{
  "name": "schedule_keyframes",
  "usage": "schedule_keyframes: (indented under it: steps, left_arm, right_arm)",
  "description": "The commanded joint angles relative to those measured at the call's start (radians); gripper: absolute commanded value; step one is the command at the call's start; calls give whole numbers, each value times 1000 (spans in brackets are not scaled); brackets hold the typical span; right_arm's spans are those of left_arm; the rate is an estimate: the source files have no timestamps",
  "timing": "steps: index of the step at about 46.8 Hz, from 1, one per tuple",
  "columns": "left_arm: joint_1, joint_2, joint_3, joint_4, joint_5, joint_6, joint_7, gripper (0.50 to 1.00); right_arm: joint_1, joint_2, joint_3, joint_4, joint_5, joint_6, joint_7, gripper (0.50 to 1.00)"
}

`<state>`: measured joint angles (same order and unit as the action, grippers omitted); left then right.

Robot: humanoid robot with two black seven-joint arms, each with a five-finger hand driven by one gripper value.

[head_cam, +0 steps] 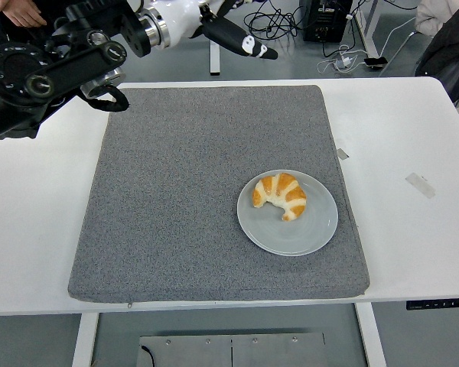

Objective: Place the bread on the plate

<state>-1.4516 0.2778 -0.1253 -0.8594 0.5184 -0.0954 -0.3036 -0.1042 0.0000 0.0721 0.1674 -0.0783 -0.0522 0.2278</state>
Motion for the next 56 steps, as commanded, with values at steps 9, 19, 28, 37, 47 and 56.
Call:
schedule_keyframes:
  steps: [9, 19, 28, 37, 47, 56]
  left_arm:
    - [46, 41, -17, 115, -221, 0, 14, 975]
    - [123, 32, -51, 290, -360, -39, 15, 975]
    - [180, -54, -189, 454, -377, -104, 35, 975]
    - [243, -132, -289, 500, -380, -101, 64, 975]
    - [330, -190, -369, 539, -416, -98, 101, 975]
    - [356, -198, -379, 540, -448, -98, 103, 975]
  right_arm:
    - [0, 0, 0, 0, 0, 0, -1, 1000]
    - [0, 0, 0, 0, 0, 0, -1, 1000]
    - [0, 0, 0, 0, 2, 0, 1, 1000]
    - [0, 0, 3, 4, 2, 3, -1, 1000]
    - [1, 0, 5, 15, 2, 3, -1, 1000]
    - [-8, 0, 3, 14, 0, 3, -1, 1000]
